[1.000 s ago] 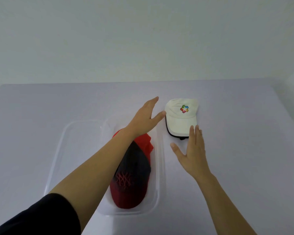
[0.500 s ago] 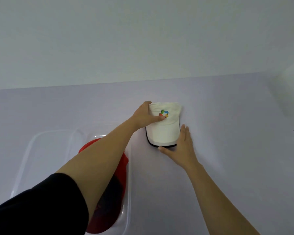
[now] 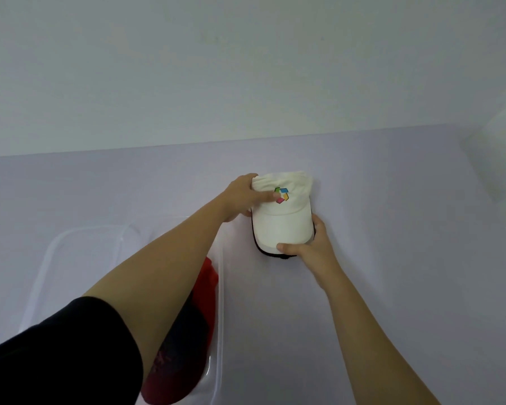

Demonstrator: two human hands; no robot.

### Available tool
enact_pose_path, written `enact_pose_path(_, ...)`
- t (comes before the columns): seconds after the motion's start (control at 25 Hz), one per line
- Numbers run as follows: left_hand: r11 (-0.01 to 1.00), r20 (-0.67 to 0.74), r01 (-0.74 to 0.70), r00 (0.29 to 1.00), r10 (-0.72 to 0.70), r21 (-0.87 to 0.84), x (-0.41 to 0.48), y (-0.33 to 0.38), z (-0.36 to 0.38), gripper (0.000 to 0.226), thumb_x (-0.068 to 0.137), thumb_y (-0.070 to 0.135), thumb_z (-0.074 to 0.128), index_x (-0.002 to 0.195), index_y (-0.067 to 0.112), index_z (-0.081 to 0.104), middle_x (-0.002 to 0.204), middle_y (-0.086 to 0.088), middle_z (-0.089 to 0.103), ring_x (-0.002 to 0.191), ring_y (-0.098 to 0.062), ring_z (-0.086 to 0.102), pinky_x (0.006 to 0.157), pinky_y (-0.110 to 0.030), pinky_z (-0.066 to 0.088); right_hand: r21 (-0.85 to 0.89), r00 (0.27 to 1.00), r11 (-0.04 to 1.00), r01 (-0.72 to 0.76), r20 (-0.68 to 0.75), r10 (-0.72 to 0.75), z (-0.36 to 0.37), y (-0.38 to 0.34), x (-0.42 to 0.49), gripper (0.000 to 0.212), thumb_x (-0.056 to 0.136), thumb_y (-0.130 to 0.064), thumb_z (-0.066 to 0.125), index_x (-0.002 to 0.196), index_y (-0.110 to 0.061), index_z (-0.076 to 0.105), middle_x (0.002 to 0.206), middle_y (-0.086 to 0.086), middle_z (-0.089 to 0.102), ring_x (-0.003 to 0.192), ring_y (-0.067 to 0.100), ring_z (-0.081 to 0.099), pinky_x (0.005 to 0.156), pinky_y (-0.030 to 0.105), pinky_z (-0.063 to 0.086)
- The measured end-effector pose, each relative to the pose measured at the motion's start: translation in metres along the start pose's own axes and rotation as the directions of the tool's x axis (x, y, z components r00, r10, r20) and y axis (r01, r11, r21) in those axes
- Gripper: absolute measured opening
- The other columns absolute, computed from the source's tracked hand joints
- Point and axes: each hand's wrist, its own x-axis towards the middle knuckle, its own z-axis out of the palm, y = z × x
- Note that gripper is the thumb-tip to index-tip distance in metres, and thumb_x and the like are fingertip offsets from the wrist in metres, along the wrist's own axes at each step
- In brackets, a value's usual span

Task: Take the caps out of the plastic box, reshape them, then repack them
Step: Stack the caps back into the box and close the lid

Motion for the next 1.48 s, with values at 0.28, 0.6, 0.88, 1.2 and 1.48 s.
enact_pose_path(0.28,0.972,0.015,-0.235,0.972,0.236,-0.021,-0.067,0.045,-0.049,0.027,0.080,0.019,0.074,0.092,0.017,0.049,0.098,-0.003,0.064,0.089,-0.019,0.062,0.076,-0.040,0.053,-0.123,0.950,0.944,0.306,-0.027,-0.311,0.018,-0.045,-0.045,0.105,0.054,-0.012,0.088,0.139,-0.028,0.028,0.130,-0.012,0.040,0.122,0.013,0.042,0.099,0.034,0.043)
enact_pose_path(0.6,0.884,-0.059,-0.388,0.907,0.416,0.262,-0.164,0.056,-0.137,0.013,0.083,0.025,0.071,0.089,0.014,0.071,0.082,0.000,0.068,0.077,-0.015,0.058,0.073,-0.034,0.048,-0.227,0.947,0.920,0.320,0.049,-0.317,0.089,-0.063,-0.104,0.117,0.059,-0.051,0.078,0.148,-0.027,0.006,0.155,-0.002,0.005,0.142,0.017,0.017,0.113,0.039,0.025)
enact_pose_path(0.88,0.880,-0.228,-0.408,0.858,0.460,0.242,-0.226,0.026,-0.203,0.004,0.084,0.021,0.069,0.084,0.018,0.072,0.078,-0.001,0.064,0.074,-0.013,0.052,0.067,-0.029,0.043,-0.533,0.868,0.780,0.329,0.496,-0.027,0.142,-0.037,-0.116,0.132,0.052,-0.053,0.084,0.148,-0.025,-0.002,0.158,-0.001,0.005,0.144,0.019,0.015,0.114,0.038,0.025)
enact_pose_path(1.2,0.850,-0.273,-0.476,0.806,0.525,0.227,-0.236,0.002,-0.234,0.018,0.081,0.033,0.070,0.088,0.016,0.073,0.090,-0.016,0.068,0.089,-0.022,0.060,0.079,-0.051,0.049,-0.720,0.878,0.603,0.344,0.474,0.065,0.165,-0.056,-0.108,0.130,0.048,-0.054,0.085,0.145,-0.033,0.002,0.144,0.003,0.019,0.134,0.027,0.031,0.108,0.047,0.037)
enact_pose_path(1.48,0.493,-0.169,-0.603,0.512,0.842,0.627,-0.212,-0.039,-0.186,0.025,0.085,0.019,0.062,0.107,0.012,0.072,0.078,-0.014,0.069,0.115,-0.017,0.045,0.107,-0.006,0.024,-0.628,0.793,0.515,0.584,0.576,-0.197,0.161,-0.055,-0.154,0.122,0.057,-0.051,0.082,0.144,-0.037,-0.004,0.130,-0.008,0.015,0.123,0.013,0.026,0.108,0.034,0.034)
